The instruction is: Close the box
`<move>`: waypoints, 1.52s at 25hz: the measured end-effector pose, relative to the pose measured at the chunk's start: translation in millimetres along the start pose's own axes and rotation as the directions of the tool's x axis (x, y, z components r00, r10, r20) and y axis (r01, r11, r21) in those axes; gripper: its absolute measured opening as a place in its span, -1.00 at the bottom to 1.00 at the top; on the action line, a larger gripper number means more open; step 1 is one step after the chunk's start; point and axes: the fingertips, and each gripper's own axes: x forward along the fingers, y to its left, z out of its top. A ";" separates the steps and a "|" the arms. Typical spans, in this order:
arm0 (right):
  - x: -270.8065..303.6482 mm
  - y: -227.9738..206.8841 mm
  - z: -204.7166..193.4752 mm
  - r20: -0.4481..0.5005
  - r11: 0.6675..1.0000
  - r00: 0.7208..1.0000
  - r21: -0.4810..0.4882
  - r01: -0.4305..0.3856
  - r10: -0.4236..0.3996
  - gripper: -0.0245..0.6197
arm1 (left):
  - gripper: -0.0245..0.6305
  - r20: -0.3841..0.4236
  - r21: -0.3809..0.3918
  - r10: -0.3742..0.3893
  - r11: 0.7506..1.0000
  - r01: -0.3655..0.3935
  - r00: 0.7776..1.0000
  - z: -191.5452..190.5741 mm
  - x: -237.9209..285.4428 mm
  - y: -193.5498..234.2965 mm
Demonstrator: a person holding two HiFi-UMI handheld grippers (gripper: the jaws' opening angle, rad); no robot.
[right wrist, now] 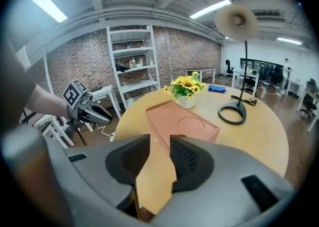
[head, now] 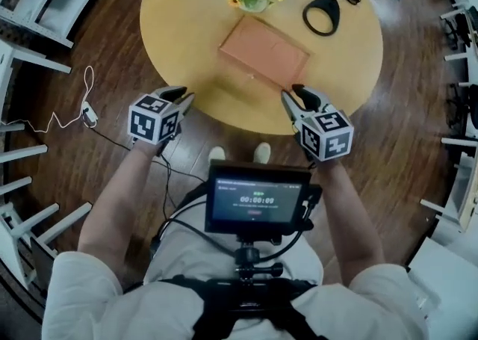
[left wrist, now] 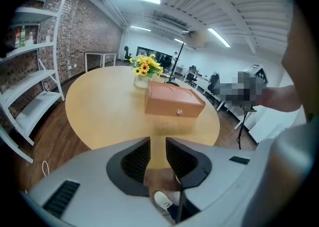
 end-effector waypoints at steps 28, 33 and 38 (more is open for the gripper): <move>-114.4 114.9 -134.8 0.022 0.925 0.985 0.347 0.155 -0.173 -0.45 | -0.63 -0.133 0.192 -0.086 0.975 0.111 0.987 -37.3 -70.1 -129.4; -117.5 135.7 -132.2 0.012 0.909 0.973 0.359 0.212 -0.231 -0.45 | -0.63 -0.132 0.223 -0.159 0.957 0.186 0.978 -40.5 -77.2 -124.8; -98.6 150.0 -113.2 -0.001 0.873 0.955 0.404 0.272 -0.297 -0.45 | -0.63 -0.153 0.246 -0.198 0.941 0.231 0.968 -33.5 -84.2 -88.0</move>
